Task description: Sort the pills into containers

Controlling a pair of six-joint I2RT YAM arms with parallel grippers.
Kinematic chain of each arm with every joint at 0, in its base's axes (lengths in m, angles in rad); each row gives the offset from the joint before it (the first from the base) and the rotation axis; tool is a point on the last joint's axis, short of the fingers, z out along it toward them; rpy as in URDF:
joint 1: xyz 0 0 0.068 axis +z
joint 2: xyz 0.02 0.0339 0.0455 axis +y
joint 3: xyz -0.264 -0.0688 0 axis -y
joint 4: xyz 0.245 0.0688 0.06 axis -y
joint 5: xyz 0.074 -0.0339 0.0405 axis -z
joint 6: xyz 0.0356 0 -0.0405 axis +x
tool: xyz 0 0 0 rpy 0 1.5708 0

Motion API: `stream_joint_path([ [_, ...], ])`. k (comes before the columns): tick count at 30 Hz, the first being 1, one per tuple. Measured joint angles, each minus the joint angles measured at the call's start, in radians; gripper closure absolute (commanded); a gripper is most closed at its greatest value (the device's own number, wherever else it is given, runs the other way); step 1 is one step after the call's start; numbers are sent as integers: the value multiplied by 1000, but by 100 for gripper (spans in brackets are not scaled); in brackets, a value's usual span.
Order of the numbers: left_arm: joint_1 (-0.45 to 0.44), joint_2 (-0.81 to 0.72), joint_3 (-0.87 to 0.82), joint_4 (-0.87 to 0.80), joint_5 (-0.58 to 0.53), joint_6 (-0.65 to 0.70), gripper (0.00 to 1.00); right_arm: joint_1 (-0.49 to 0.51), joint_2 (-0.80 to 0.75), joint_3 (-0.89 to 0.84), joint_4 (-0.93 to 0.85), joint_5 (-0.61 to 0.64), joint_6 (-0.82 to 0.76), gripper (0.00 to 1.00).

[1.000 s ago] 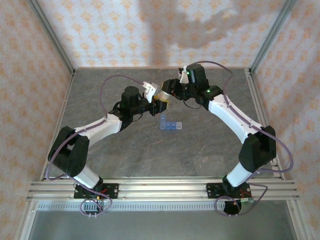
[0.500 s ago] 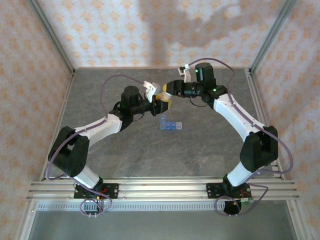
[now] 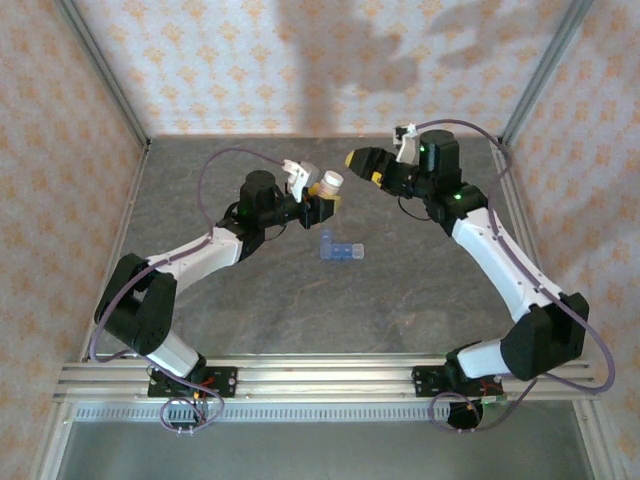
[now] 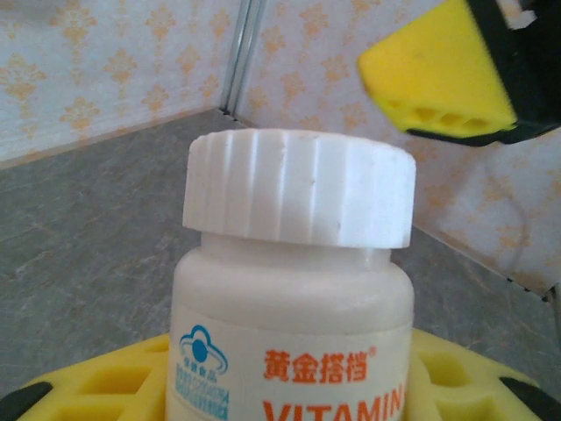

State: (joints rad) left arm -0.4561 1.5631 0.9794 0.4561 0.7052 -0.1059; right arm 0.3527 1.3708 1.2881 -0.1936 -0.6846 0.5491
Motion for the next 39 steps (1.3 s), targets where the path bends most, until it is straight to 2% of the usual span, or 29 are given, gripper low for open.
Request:
stream_joint_path([
  [4, 0, -15, 0, -21, -30, 34, 100, 7, 1, 0, -15, 100, 82, 16],
  [10, -2, -16, 1, -42, -41, 55, 100, 64, 44, 11, -39, 163, 112, 19],
  [16, -12, -16, 4, -54, -42, 56, 100, 120, 96, 51, -51, 170, 112, 24],
  [24, -22, -16, 22, -61, -45, 63, 100, 147, 127, 66, -53, 169, 111, 33],
  [31, -29, -16, 23, -76, -56, 63, 100, 158, 133, 68, -53, 167, 98, 47],
  [39, -35, -16, 26, -89, -59, 63, 100, 157, 133, 68, -50, 142, 66, 57],
])
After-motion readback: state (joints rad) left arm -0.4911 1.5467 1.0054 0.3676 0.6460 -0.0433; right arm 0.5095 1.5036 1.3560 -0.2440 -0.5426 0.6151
